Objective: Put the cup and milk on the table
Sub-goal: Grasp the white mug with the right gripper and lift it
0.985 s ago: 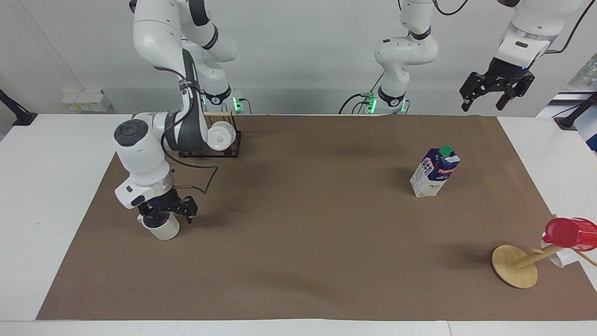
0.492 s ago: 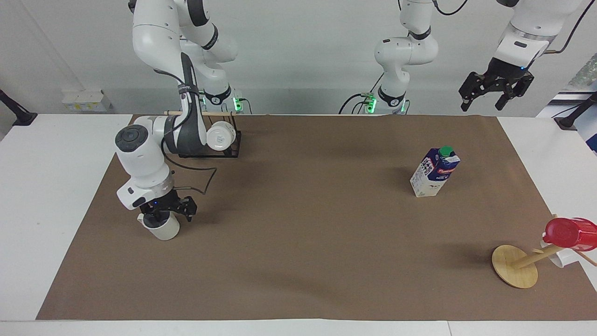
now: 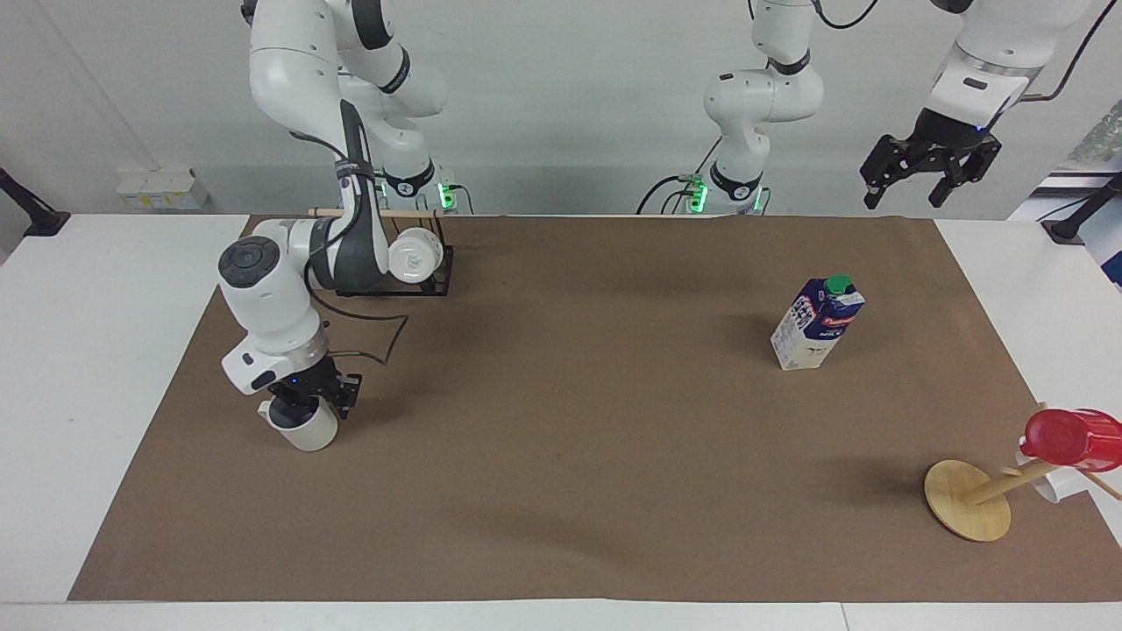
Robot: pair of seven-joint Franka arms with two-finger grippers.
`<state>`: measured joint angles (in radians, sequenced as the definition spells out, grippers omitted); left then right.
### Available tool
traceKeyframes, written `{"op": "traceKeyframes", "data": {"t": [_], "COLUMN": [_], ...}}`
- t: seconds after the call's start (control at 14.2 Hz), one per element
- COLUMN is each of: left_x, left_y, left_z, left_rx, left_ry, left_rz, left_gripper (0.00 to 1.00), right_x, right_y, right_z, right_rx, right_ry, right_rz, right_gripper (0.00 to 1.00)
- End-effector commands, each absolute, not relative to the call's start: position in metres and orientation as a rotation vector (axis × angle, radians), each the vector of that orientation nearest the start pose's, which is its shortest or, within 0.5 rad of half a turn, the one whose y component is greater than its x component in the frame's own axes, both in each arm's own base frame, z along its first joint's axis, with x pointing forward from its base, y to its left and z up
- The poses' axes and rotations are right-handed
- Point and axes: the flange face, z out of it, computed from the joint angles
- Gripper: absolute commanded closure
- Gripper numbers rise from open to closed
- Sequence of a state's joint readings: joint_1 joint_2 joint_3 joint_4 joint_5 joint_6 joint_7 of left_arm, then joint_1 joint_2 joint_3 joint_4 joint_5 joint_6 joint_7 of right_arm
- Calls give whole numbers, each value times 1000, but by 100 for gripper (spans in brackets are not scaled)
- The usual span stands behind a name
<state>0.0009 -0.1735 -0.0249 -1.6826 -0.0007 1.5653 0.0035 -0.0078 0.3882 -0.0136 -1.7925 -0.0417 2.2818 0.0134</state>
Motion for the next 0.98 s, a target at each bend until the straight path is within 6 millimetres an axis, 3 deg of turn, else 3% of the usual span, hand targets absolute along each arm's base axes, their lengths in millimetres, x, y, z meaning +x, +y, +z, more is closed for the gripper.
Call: {"op": "traceKeyframes", "data": {"t": [0.0, 0.21, 0.42, 0.7, 0.91], "left_x": [494, 494, 494, 494, 494], "left_y": [-14, -13, -14, -12, -11], "left_z": [665, 666, 666, 664, 662], "left_rx": [-3132, -3132, -3132, -3132, -3134], "left_ry": [62, 59, 62, 55, 48], "left_rz": [-75, -77, -77, -72, -70], "left_gripper": [0, 0, 0, 0, 0], "right_x": [654, 657, 658, 658, 650], "right_y": [-12, -3, 23, 80, 142], "right_z": [348, 362, 377, 398, 407], "right_rx": [-3172, -3164, -3158, -3164, -3192], "right_ry": [0, 82, 94, 103, 160], "right_rz": [-190, -223, -237, -218, -226], "right_gripper": [100, 100, 100, 100, 100]}}
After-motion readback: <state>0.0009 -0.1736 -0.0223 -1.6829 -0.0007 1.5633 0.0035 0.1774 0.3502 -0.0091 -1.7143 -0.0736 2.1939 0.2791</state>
